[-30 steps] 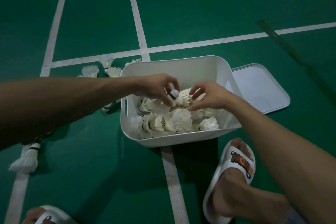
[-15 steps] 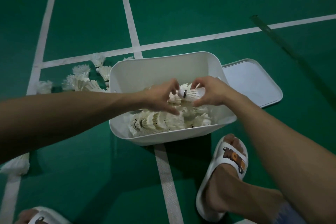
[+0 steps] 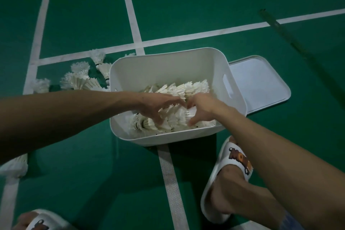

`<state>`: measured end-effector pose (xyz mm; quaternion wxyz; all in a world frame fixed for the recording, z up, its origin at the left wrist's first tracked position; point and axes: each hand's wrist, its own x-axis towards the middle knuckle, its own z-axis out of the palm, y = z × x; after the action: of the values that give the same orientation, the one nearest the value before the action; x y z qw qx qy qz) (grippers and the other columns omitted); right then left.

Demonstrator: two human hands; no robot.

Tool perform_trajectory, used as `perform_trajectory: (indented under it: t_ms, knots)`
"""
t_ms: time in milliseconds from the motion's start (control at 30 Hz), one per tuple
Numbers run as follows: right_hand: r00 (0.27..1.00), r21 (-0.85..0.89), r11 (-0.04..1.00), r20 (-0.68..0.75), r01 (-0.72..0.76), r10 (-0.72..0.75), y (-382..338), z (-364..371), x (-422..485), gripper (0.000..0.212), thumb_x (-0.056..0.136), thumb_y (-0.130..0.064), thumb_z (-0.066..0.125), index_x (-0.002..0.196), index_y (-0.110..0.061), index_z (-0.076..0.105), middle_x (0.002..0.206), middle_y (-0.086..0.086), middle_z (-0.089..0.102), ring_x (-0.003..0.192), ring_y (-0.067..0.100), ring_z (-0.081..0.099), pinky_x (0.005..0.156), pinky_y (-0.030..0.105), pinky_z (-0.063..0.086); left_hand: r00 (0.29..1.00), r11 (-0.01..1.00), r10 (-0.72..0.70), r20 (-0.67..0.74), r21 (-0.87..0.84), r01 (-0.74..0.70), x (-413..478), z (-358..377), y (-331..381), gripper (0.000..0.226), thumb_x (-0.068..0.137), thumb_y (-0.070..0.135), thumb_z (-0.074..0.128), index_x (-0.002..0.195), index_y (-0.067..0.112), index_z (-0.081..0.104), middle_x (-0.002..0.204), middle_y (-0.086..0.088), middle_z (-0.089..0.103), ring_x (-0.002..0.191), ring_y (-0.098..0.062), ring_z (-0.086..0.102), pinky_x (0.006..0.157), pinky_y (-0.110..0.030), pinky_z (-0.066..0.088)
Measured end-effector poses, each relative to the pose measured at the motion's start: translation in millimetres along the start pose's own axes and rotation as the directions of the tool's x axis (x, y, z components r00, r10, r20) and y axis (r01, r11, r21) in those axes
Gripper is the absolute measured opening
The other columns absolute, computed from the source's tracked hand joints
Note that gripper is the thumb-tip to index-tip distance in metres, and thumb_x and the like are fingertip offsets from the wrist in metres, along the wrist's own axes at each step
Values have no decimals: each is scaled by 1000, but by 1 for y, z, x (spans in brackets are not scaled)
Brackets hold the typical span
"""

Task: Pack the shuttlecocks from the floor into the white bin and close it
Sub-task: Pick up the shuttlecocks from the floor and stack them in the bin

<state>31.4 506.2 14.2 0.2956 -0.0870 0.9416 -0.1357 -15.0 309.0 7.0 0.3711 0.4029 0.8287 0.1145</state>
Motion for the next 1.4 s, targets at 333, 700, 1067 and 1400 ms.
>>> perform_trajectory:
  t_ms: [333, 700, 1067, 1400]
  knots:
    - [991, 30, 999, 134, -33, 29, 5, -15, -2, 82, 63, -29, 89, 135, -14, 53, 120, 5, 66, 105, 21, 62, 93, 32, 49, 999, 961, 32, 37, 274, -41, -11, 10, -2, 118, 70, 22, 83, 147, 50, -2, 159, 2, 10, 142, -24, 18, 112, -47, 25]
    - [1000, 6, 1000, 21, -23, 23, 4, -2, 10, 71, 64, -31, 88, 128, -12, 61, 109, 5, 70, 96, 20, 64, 81, 27, 49, 1000, 963, -11, 17, 268, 6, -5, 8, -5, 111, 71, 15, 81, 150, 41, 8, 149, -3, 38, 127, -26, 43, 99, -39, 40]
    - [990, 222, 969, 107, -110, 88, 8, -18, 0, 69, 69, -19, 86, 131, -15, 57, 105, 8, 67, 77, 17, 71, 60, 23, 54, 999, 968, -28, -18, 247, 31, -6, 4, -4, 107, 72, 20, 81, 149, 42, 11, 142, -4, 44, 120, -23, 48, 94, -42, 47]
    - [994, 156, 988, -105, 1, 16, -39, -69, -16, 44, 78, -35, 78, 114, -13, 65, 109, 3, 70, 86, 17, 67, 72, 28, 53, 956, 922, -12, -292, 366, 123, -50, -38, 8, 44, 89, 40, 62, 128, 22, 53, 139, -3, 47, 130, -21, 37, 110, -36, 25]
